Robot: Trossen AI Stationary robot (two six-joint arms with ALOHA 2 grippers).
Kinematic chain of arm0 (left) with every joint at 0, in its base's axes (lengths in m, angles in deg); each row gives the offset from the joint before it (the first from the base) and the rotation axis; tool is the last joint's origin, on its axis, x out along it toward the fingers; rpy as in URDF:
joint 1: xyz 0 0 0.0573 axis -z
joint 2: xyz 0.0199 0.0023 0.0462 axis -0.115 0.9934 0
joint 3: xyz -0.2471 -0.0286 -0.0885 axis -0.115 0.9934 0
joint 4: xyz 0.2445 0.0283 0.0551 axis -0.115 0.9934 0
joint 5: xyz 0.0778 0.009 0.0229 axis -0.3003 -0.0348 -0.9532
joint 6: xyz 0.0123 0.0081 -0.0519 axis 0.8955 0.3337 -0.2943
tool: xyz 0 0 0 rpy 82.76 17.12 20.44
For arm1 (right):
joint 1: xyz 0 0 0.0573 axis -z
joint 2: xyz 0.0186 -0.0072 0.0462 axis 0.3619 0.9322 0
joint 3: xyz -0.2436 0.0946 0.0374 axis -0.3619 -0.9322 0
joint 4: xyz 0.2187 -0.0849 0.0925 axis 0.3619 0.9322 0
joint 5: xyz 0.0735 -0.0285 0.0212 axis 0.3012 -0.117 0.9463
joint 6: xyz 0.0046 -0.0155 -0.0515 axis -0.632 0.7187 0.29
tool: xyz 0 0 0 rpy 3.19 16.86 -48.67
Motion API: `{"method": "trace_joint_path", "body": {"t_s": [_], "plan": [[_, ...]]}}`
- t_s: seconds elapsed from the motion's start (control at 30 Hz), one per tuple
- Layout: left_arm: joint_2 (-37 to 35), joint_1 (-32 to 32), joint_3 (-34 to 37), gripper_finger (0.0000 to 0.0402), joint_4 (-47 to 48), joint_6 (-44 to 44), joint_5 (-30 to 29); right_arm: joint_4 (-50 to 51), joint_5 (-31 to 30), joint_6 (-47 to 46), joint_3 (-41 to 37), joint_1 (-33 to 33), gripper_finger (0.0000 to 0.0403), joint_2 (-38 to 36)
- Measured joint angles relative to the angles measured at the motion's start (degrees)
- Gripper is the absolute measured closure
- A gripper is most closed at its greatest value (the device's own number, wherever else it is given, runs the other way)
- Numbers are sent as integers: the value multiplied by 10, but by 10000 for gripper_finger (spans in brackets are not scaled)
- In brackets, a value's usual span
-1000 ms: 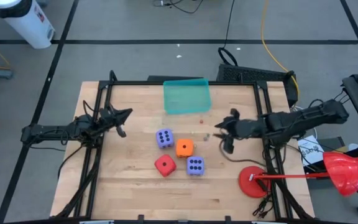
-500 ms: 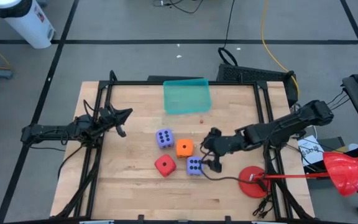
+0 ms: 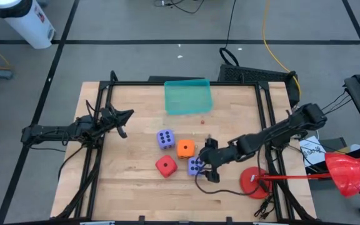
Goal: Pick & Place Dice
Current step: Put the right big violet dice into the green bin
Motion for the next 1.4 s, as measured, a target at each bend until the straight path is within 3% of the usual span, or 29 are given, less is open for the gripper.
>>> {"method": "trace_joint_path", "body": {"t_s": [0.3,0.77,1.17,1.4], "plan": [[0,0,0,392,0,-7,3,8,-29,7,5,-2,3,45],[0,0,0,392,15,-25,5,-14,-13,25,8,-3,3,108],[0,1,0,392,30,-63,7,33,-68,43,3,0,3,59],[0,1,0,392,30,-65,44,39,-62,31,4,1,3,15]]}}
